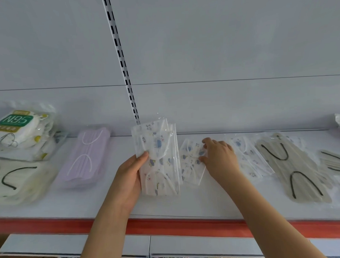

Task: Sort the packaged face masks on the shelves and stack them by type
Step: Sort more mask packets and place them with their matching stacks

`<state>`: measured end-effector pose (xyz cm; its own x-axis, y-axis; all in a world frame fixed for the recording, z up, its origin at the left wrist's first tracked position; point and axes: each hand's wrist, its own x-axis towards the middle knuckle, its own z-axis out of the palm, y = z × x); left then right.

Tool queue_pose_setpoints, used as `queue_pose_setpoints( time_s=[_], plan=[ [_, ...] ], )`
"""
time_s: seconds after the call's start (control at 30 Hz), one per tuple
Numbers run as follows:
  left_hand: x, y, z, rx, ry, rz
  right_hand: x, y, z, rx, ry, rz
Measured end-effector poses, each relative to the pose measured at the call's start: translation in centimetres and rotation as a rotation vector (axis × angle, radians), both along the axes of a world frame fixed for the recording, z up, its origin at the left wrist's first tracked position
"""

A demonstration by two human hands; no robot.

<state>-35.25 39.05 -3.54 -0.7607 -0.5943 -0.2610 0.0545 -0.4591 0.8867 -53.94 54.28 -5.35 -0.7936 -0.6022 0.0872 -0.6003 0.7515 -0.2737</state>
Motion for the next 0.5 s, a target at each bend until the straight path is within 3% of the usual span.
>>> queue_pose_setpoints(
  time_s=[0.1, 0.23, 0.37, 0.5],
  plan=[
    [-0.2, 0.1, -0.2, -0.042, -0.021, 0.017, -1.7, -0.3, 0.7, 0.24, 0.059, 0.02],
    [-0.6, 0.4, -0.2, -0.052, -0.037, 0.009, -4.0, -1.0, 2.3, 0.23, -0.222, 0.092],
    [-1.0, 0.3, 0.2, -0.145, -0.091, -0.033, -3.8, -1.3, 2.9, -0.037, -0.236, 0.139],
    [-1.9, 0.6, 0.8, -0.358, -0.165, -0.184, -2.0, -0.3, 5.7, -0.478, -0.508, 0.25]
  ],
)
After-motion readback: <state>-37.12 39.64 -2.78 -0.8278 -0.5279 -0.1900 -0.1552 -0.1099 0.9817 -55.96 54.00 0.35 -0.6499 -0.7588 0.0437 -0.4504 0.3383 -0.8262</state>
